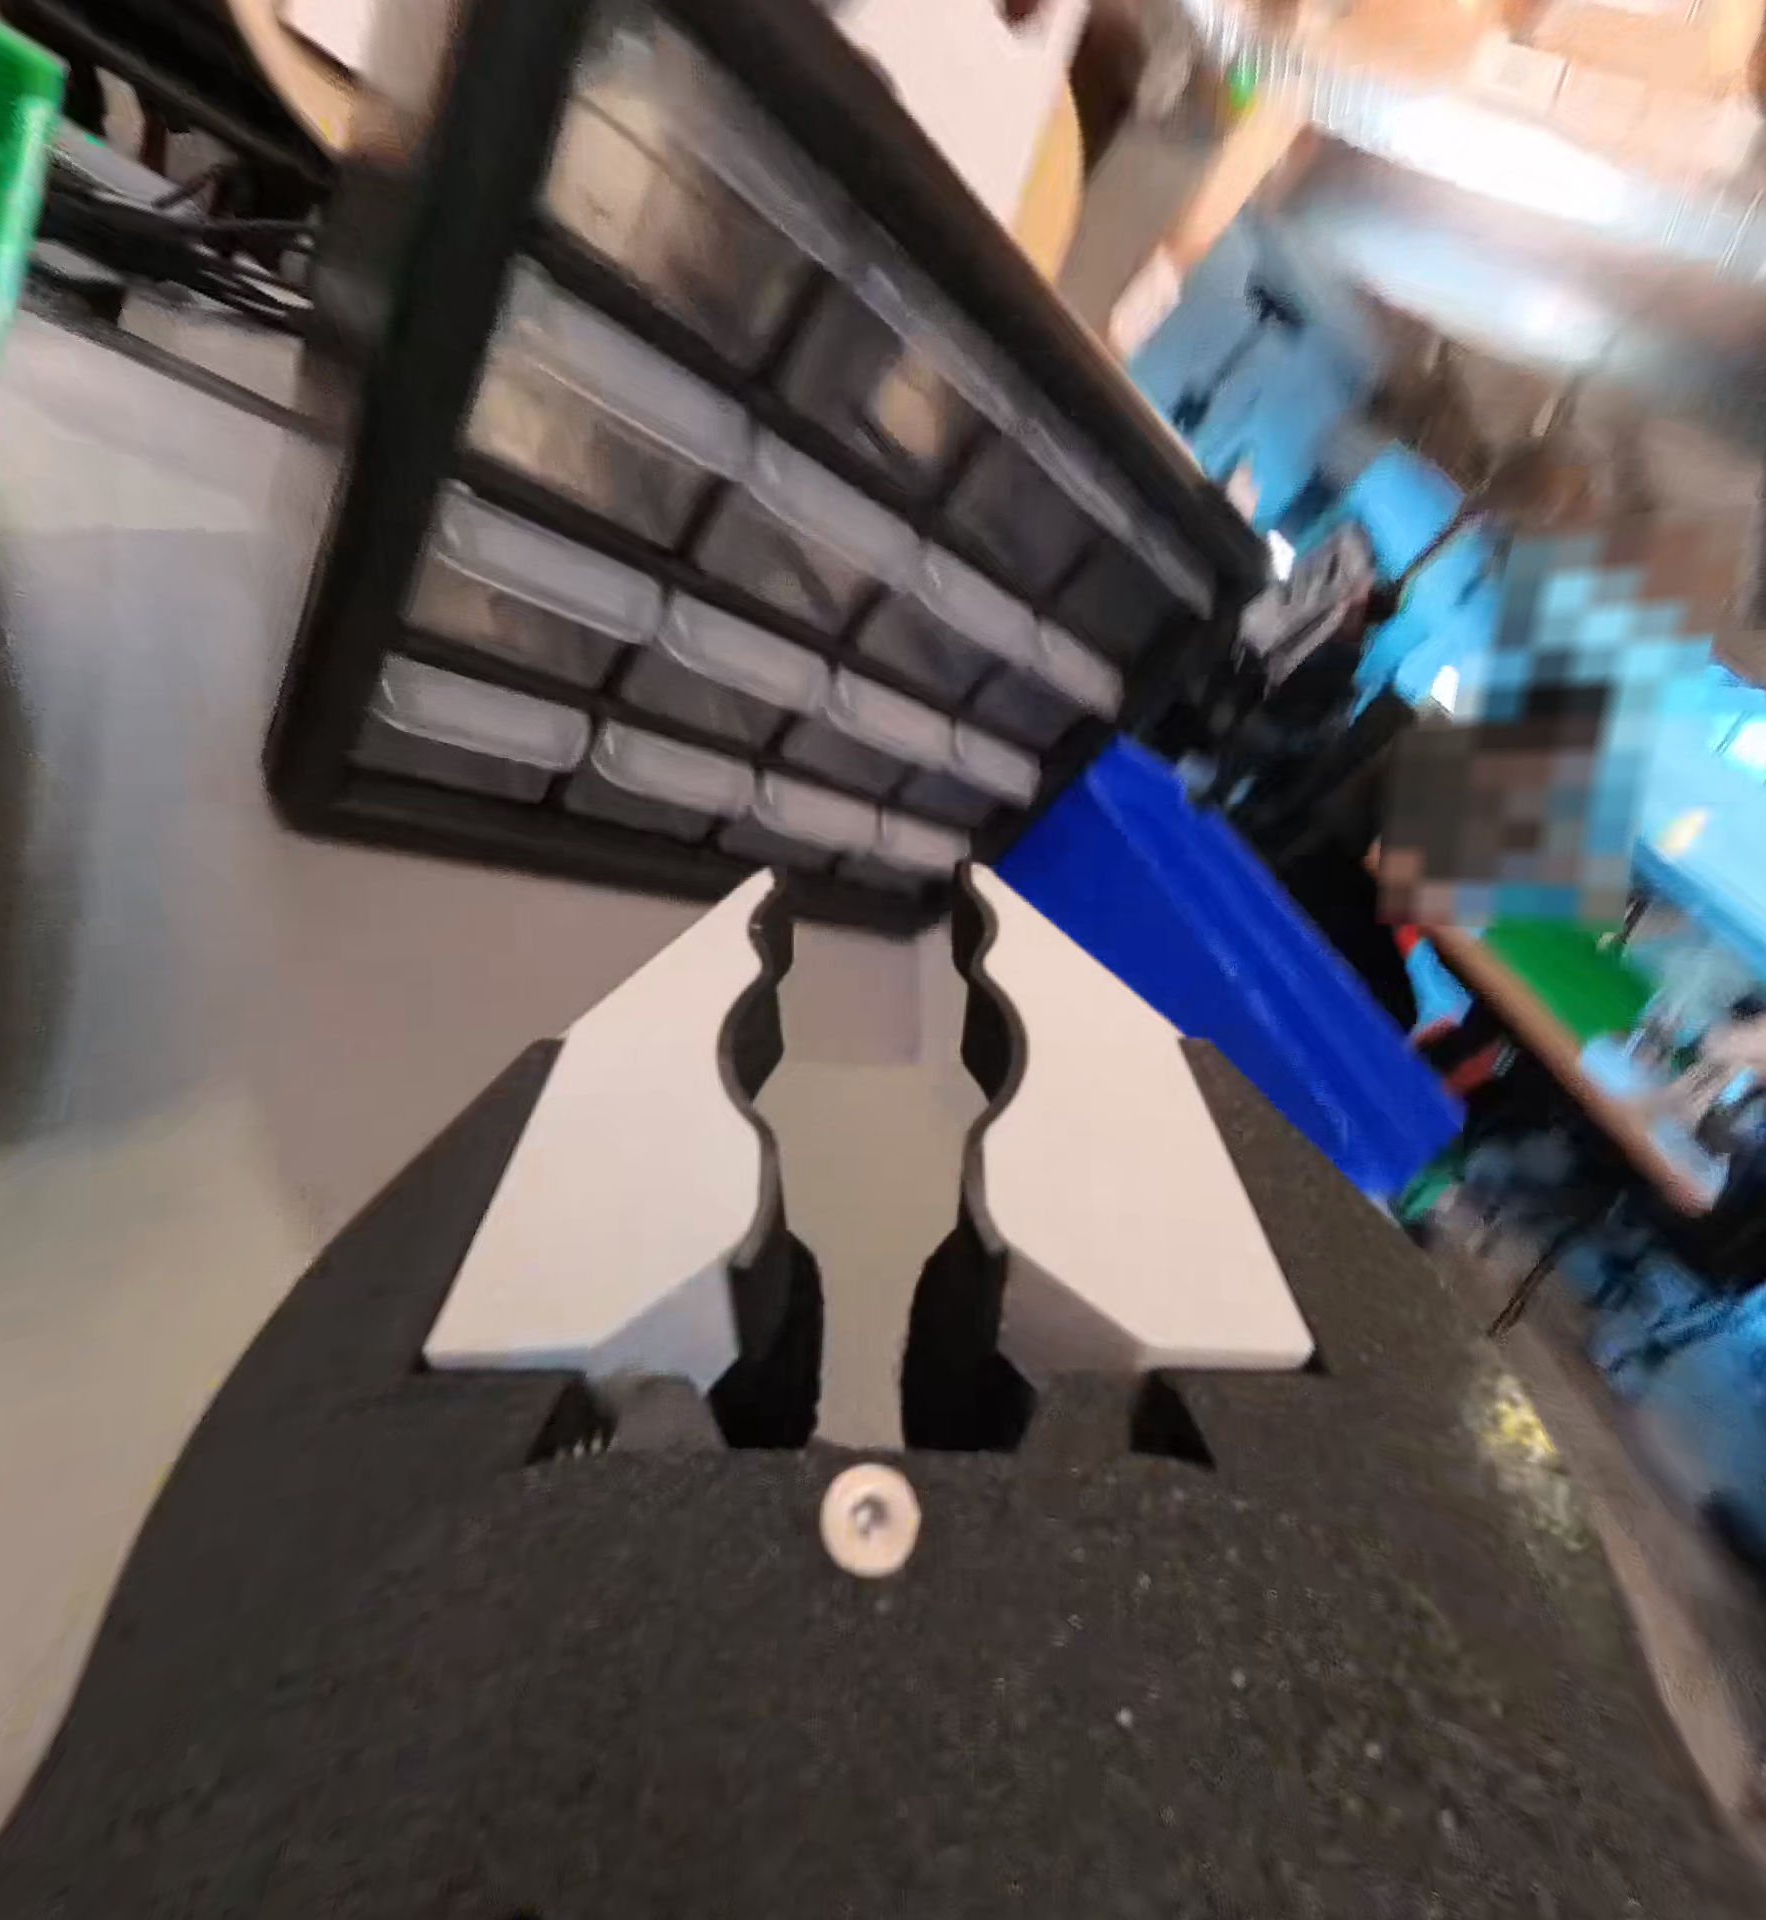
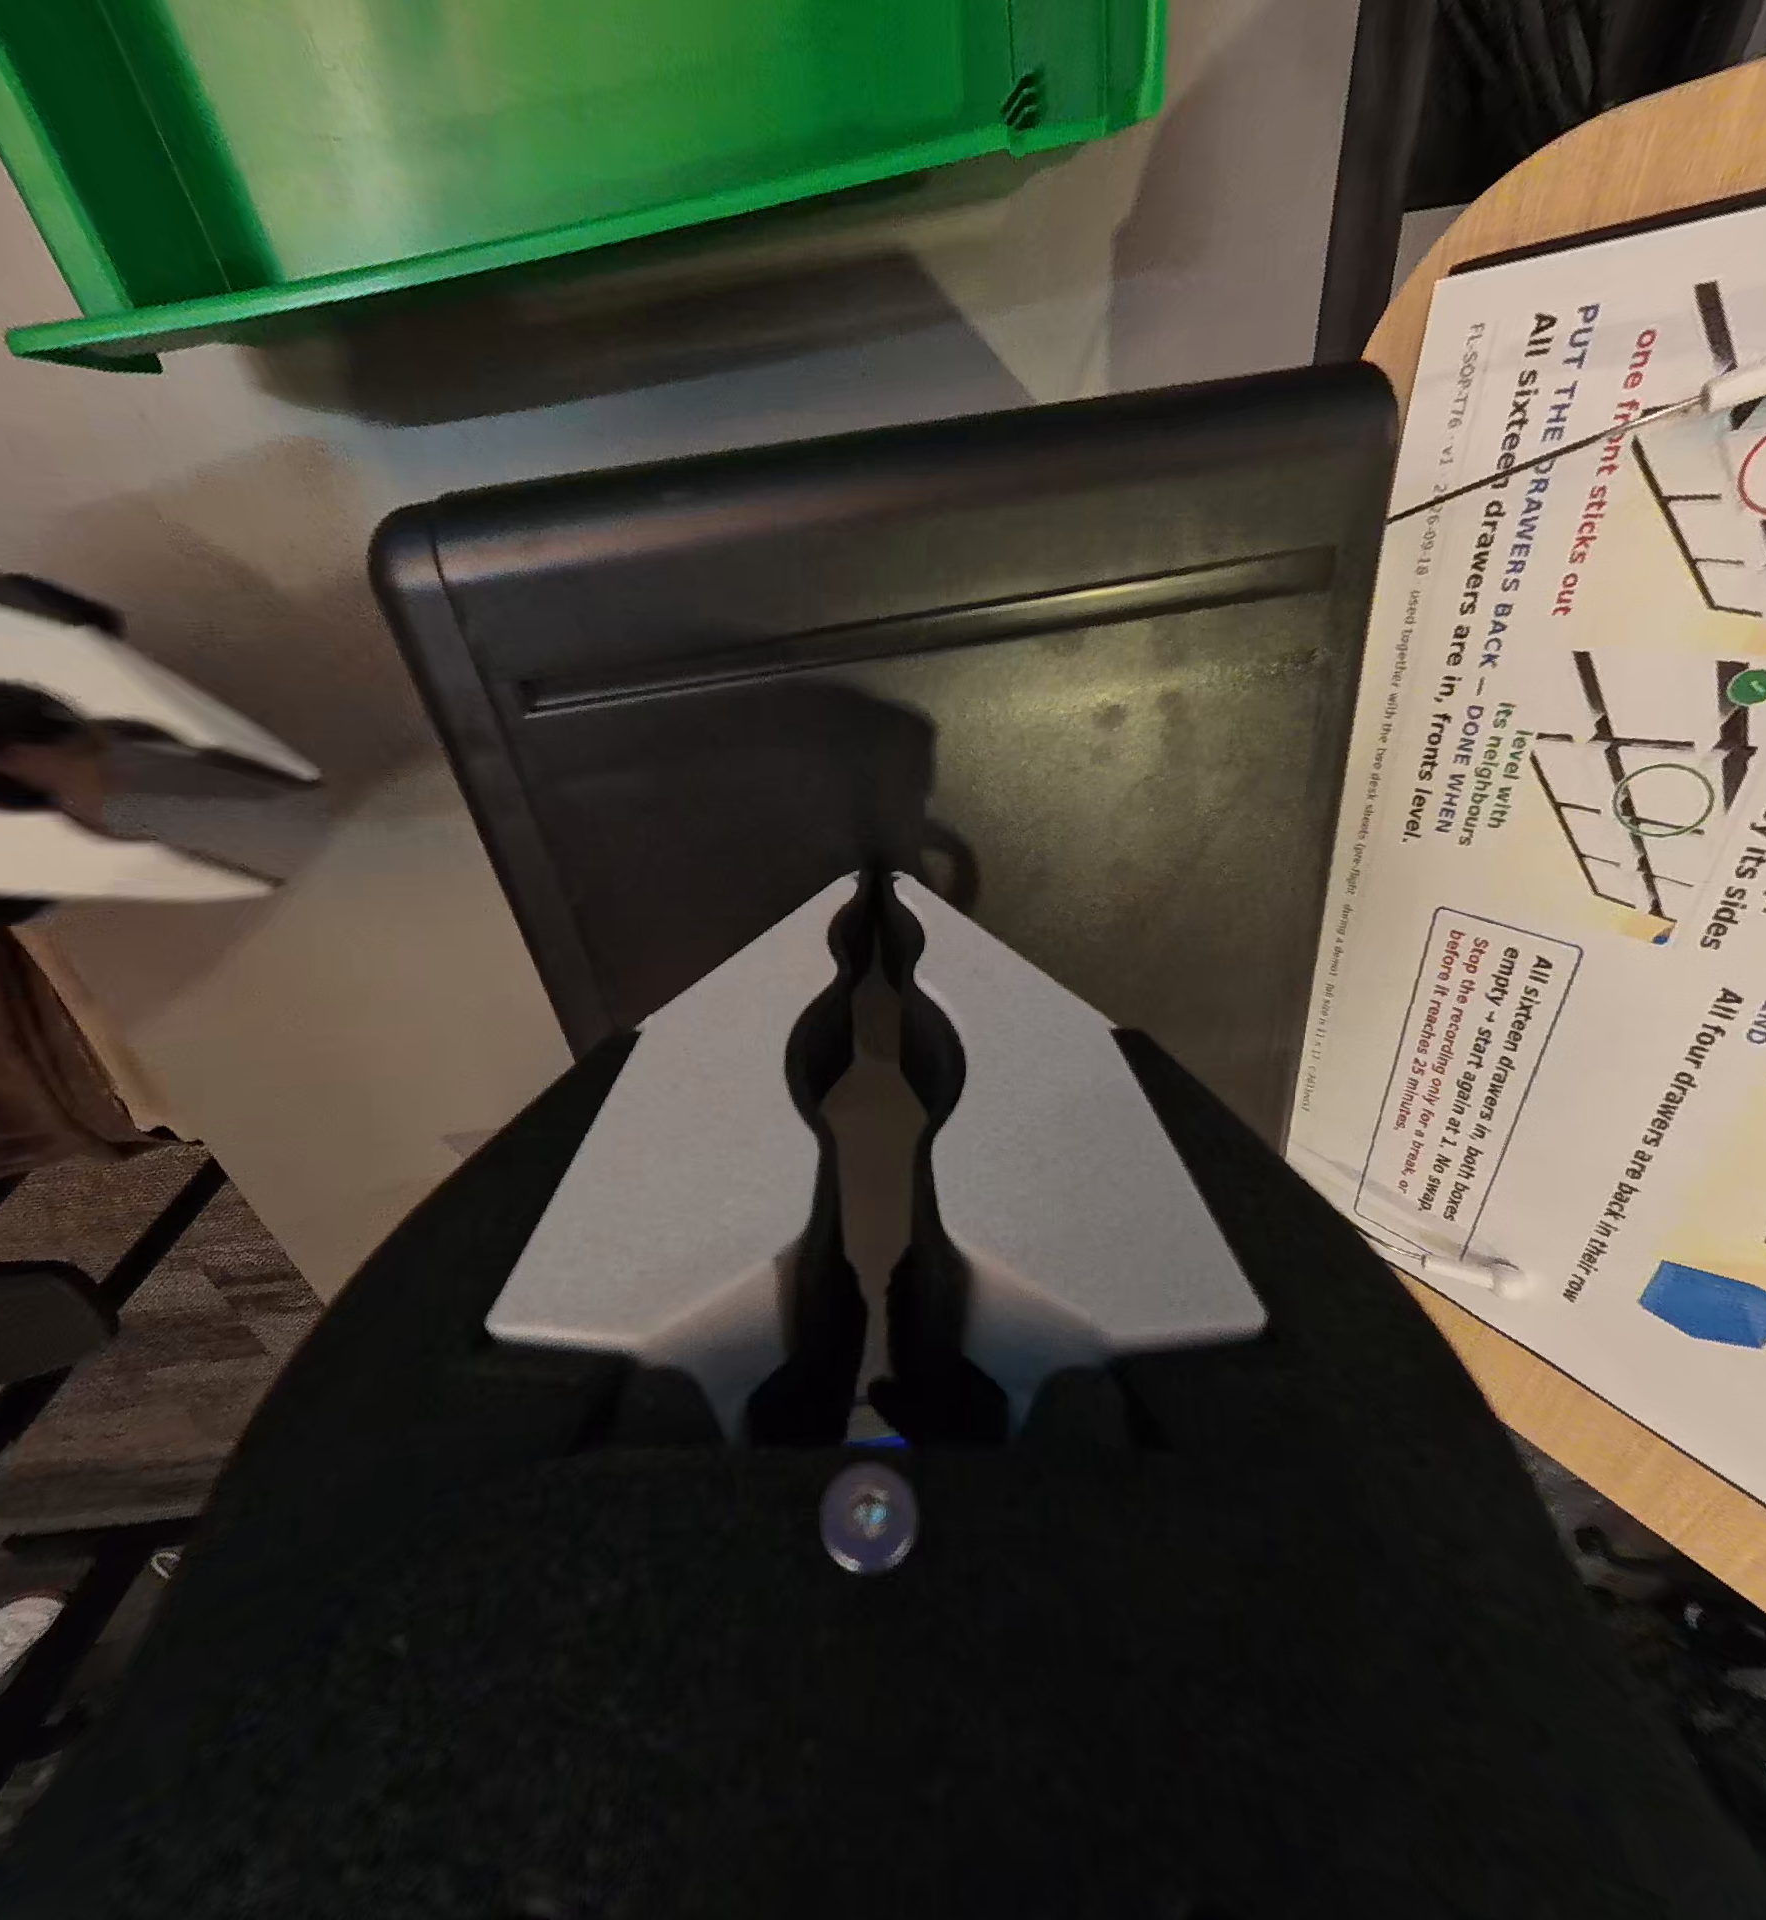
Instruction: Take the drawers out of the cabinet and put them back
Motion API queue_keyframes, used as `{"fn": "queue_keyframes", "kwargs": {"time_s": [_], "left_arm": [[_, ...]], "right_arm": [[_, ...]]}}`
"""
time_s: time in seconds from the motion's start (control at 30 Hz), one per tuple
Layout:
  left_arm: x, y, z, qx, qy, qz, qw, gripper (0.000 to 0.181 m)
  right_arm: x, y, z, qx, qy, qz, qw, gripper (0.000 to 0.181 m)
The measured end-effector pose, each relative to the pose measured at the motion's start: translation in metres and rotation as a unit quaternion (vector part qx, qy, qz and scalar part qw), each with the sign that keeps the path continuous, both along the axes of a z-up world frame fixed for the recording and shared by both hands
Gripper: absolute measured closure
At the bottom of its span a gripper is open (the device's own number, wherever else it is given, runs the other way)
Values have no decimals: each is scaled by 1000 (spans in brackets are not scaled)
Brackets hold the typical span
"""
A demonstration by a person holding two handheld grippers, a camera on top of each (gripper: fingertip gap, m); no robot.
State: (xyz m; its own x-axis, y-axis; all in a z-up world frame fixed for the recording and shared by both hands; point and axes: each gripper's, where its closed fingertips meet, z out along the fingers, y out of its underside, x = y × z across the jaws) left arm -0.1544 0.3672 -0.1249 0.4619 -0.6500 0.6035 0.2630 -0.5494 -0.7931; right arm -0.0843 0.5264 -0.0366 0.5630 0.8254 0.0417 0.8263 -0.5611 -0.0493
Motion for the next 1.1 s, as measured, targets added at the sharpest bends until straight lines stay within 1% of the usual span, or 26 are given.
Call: {"fn": "queue_keyframes", "kwargs": {"time_s": [0.07,0.1,0.13,0.23,0.3,0.33,0.47,0.53,0.6,0.67,0.8,0.97,1.03,1.1], "left_arm": [[7,34,-7,-47,-74,47,995,153],[9,47,-10,-65,-98,69,991,154],[11,56,-11,-66,-117,89,987,154],[18,69,-9,-89,-174,137,971,154],[15,80,-12,-121,-213,181,953,154],[16,85,-15,-143,-232,193,942,154],[27,100,-29,-217,-296,200,908,156],[24,105,-27,-218,-324,206,897,161],[20,108,-21,-203,-345,204,893,169],[17,108,-14,-197,-380,191,883,170],[21,111,-7,-189,-387,171,886,170],[18,120,-4,-188,-383,188,885,174],[22,115,-2,-187,-374,178,891,167],[27,101,3,-172,-361,162,902,165]], "right_arm": [[0,0,0,0,-3,0,1000,181],[0,0,0,0,-7,2,1000,181],[0,0,0,1,-12,7,1000,181],[0,0,0,-2,-25,13,1000,181],[0,0,0,-6,-31,14,999,181],[0,0,0,-7,-34,13,999,181],[0,0,0,-5,-46,14,999,181],[0,0,0,-3,-46,13,999,181],[0,0,0,-2,-43,12,999,181],[0,0,0,-2,-41,11,999,181],[0,0,0,-3,-51,12,999,181],[0,0,0,-5,-57,13,998,181],[0,0,0,-6,-55,10,998,181],[0,0,0,-5,-53,10,999,181]]}}
